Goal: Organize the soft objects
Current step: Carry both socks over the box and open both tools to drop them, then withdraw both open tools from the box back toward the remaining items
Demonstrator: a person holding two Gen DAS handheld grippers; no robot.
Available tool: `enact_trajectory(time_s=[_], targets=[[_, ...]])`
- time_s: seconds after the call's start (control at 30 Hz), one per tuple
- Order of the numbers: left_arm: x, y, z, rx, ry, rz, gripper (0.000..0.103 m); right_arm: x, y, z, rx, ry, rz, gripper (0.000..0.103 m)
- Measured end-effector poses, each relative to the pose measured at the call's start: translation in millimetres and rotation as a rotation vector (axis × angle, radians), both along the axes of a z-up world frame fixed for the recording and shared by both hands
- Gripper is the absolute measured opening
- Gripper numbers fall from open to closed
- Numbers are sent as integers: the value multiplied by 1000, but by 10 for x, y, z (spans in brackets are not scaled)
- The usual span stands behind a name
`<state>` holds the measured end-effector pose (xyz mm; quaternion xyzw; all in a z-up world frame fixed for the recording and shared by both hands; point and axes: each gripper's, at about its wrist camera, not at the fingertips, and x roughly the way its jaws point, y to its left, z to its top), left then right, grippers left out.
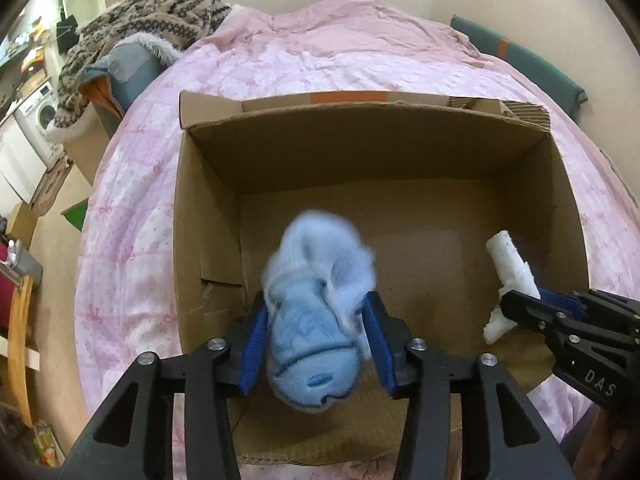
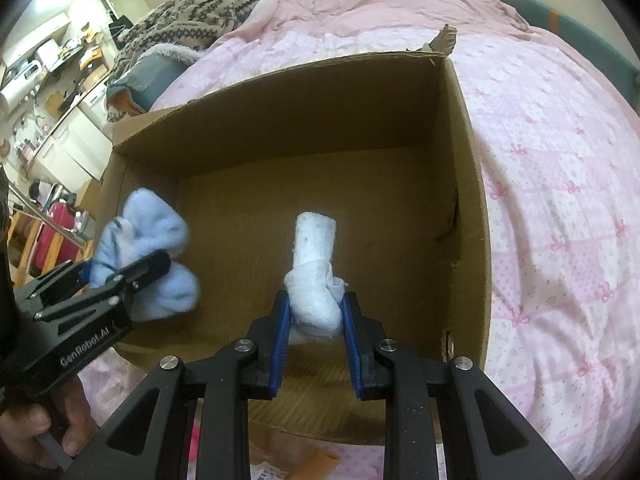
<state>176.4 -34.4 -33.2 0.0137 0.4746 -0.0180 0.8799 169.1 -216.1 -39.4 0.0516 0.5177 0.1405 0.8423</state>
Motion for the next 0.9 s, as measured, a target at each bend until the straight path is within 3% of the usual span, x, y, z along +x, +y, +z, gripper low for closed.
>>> enact_trajectory(time_s=[0.07,0.13,0.2,0.33,0.37,0.4,0.43,0.53,0.9], targets=[[-13,-23,17,9,-8,-8,47,-16,-15,6,8,-3,1,26],[-24,-42,38,23,-15,-11,62,-24,-6,11,7,-7,6,26],[-37,-54,68,33,-26,-8,70,-39,-9,14,13,-9,7,26],[-57,-75,141,36,-44,-18,72,-40,-51,23,37,-8,-9,32],[-65,-77,162,41,-50,-18,72,-42,-63,32,44,-11,-16,37],[-74,-73,184,45,-57,-16,72,-46,-81,49,51,-16,-24,61],[-83,-68,205,46,-65,-12,72,-58,-102,78,64,-29,-35,78],[-118,-42,270,44,-88,1,72,-110,-146,177,91,-80,-49,78],[-243,-12,406,61,-121,-6,72,-203,-192,264,63,-100,-48,78]])
